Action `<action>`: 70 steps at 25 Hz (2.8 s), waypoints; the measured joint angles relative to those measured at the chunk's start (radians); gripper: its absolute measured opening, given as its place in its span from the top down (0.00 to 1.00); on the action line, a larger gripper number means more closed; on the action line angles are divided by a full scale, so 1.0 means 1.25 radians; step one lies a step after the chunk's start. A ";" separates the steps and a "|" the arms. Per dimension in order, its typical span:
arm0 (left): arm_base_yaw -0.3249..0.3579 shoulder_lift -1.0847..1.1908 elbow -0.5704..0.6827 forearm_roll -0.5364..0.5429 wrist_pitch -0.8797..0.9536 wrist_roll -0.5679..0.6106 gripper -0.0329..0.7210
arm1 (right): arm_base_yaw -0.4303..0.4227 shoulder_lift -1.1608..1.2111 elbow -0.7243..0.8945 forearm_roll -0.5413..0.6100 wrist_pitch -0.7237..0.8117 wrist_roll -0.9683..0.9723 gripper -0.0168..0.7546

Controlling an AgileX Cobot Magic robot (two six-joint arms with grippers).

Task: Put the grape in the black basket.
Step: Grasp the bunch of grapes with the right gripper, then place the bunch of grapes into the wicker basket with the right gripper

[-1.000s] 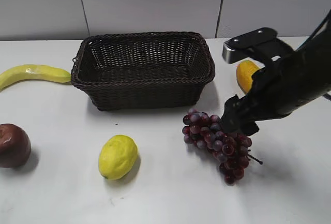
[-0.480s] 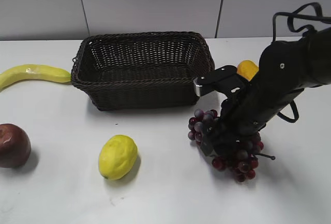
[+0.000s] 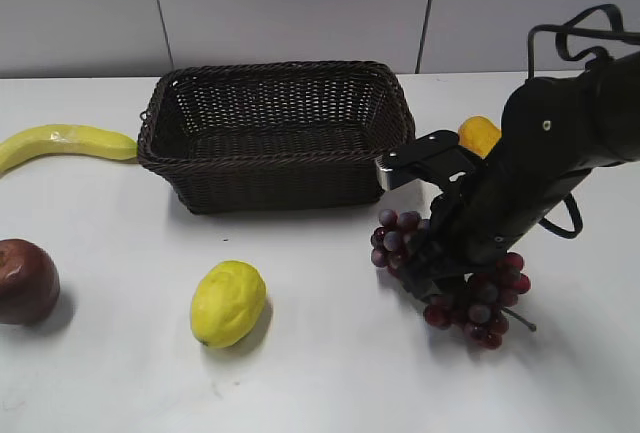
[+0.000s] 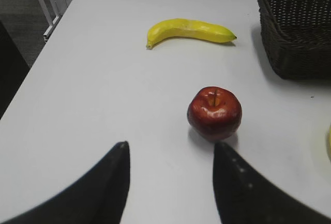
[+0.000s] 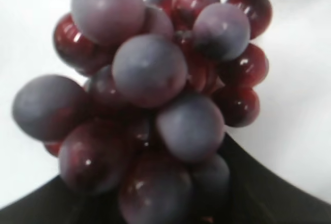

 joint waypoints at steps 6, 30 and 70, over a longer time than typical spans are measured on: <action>0.000 0.000 0.000 0.000 0.000 0.000 0.31 | 0.000 -0.095 0.001 0.000 0.076 0.000 0.55; 0.000 0.000 0.000 0.000 0.000 0.000 0.31 | 0.000 -0.081 -0.564 0.002 0.229 -0.007 0.56; 0.001 0.000 0.000 0.000 0.000 0.000 0.31 | 0.000 -0.010 -0.840 -0.185 0.625 0.130 0.15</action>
